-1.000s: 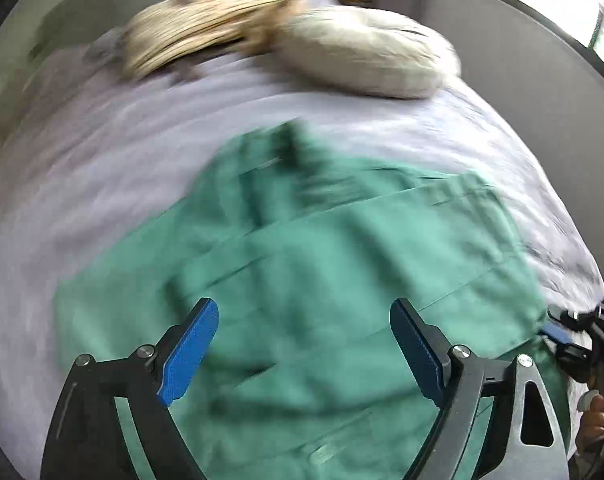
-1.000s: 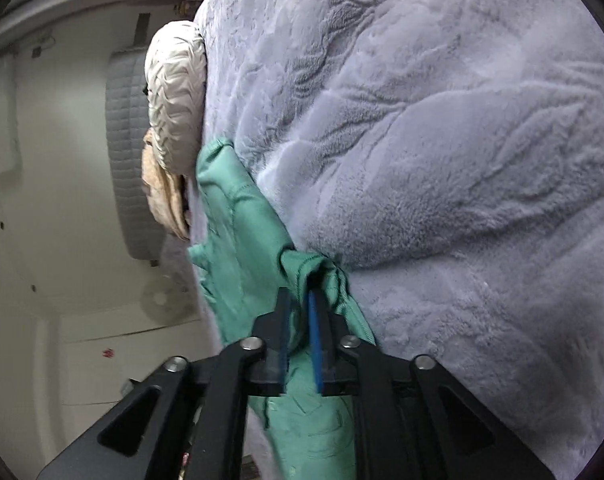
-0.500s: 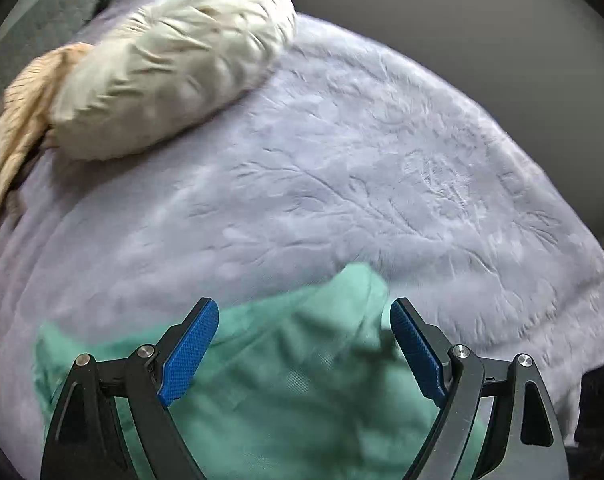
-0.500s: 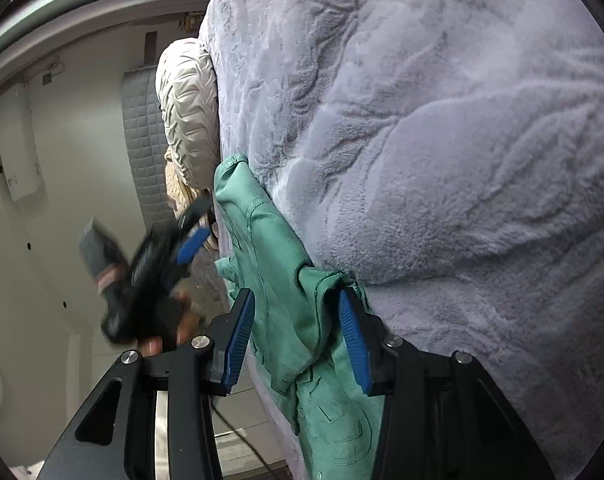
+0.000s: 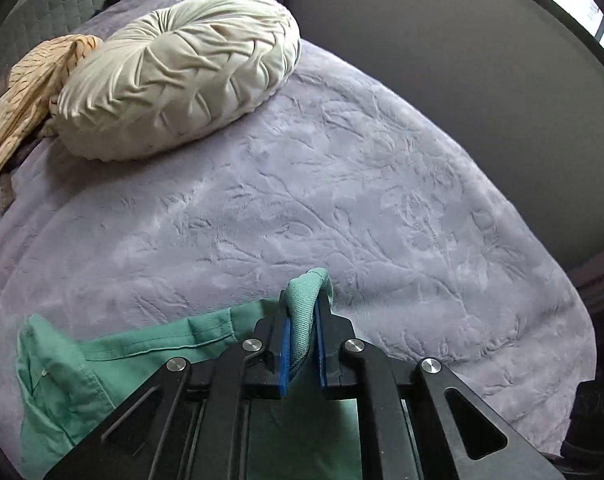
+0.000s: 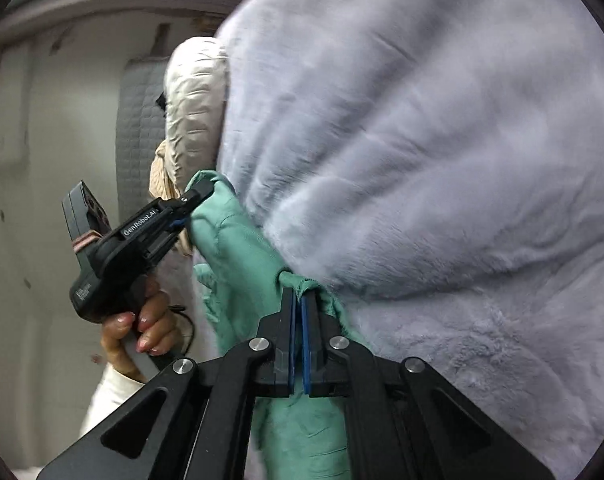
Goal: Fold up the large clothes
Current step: 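Lift the held hem toward the collar with both tools, then open both tools and release the hem onto the jacket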
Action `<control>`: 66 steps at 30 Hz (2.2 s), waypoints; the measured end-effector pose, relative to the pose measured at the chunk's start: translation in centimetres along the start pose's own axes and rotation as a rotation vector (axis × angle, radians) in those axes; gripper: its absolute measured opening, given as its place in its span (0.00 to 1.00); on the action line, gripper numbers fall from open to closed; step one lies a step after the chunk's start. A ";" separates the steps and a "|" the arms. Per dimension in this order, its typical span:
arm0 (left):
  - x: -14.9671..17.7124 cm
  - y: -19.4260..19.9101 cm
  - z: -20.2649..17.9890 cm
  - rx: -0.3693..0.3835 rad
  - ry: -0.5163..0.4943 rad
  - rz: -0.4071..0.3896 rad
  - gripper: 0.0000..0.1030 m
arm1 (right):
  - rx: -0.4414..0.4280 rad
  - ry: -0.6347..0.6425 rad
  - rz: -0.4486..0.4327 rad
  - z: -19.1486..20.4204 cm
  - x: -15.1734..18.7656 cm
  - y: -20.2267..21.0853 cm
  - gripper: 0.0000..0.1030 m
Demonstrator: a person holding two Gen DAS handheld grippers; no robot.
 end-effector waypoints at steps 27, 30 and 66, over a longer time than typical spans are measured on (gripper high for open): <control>1.0 -3.5 0.8 -0.105 0.099 0.030 0.14 | -0.051 0.007 0.133 -0.1 -0.3 -3.2 0.08; 1.1 -3.9 0.7 -0.113 0.085 0.043 0.15 | 0.056 0.075 0.072 -0.6 -0.7 -2.7 0.08; 28.7 6.9 13.8 -0.257 0.557 0.055 0.64 | 0.201 0.613 0.170 13.1 -3.6 -14.5 0.12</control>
Point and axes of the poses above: each gripper's, at about its wrist camera, not at the fingertips, and y roughly against the way its jaws point, z to its left, x to its underside, the point moved 10 cm from there along -y, roughly the way its jaws point, and after that the axes turned 9 degrees about -y, right-handed, at the moved point
